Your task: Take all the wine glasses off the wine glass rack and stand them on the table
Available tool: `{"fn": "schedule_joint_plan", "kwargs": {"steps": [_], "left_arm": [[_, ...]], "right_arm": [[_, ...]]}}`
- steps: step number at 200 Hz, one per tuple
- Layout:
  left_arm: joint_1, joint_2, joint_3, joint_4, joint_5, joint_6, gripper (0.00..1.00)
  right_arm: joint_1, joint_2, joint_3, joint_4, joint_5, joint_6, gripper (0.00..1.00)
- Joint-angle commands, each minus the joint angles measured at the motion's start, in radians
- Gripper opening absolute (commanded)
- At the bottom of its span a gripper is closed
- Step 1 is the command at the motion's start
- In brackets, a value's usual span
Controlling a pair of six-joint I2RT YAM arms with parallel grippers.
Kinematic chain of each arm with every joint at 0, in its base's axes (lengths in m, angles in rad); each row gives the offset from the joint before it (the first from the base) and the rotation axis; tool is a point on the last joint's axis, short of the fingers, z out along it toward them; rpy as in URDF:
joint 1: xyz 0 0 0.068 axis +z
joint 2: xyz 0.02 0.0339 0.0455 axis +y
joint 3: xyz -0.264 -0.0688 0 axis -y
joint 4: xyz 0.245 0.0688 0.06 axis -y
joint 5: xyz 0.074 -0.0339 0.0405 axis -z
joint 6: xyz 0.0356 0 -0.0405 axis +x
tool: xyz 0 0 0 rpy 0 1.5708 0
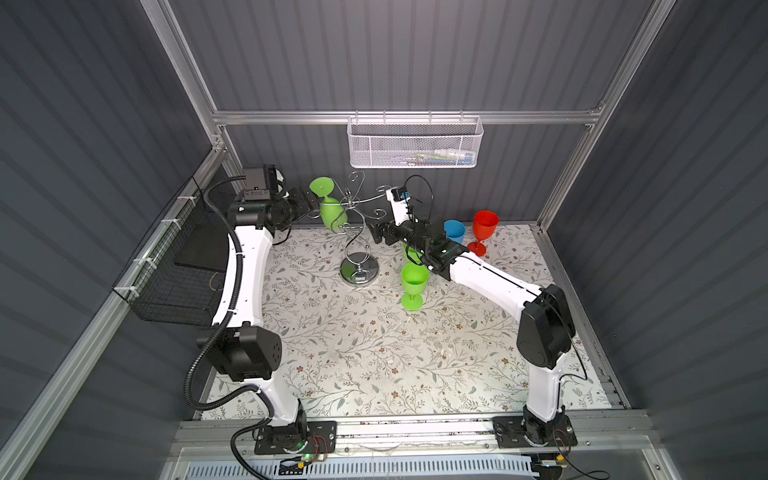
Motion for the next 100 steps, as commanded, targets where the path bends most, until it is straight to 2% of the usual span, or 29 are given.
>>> {"fn": "schedule_joint_plan", "kwargs": {"steps": [1, 37, 75, 100], "left_arm": [[0.006, 0.009, 0.032, 0.000, 0.016, 0.001, 0.89], [0.006, 0.013, 0.020, 0.025, 0.022, -0.022, 0.88], [0.008, 0.009, -0.021, 0.102, 0.056, -0.063, 0.85], [0.007, 0.015, -0.049, 0.160, 0.092, -0.101, 0.81]], "right_arm": [[-0.027, -0.038, -0.013, 0.013, 0.015, 0.012, 0.94], [-0.048, -0.077, -0.070, 0.056, -0.040, 0.033, 0.94], [-0.046, -0.167, -0.199, 0.165, -0.175, 0.055, 0.93], [-0.029, -0.234, -0.279, 0.212, -0.219, 0.056, 0.93]]}}
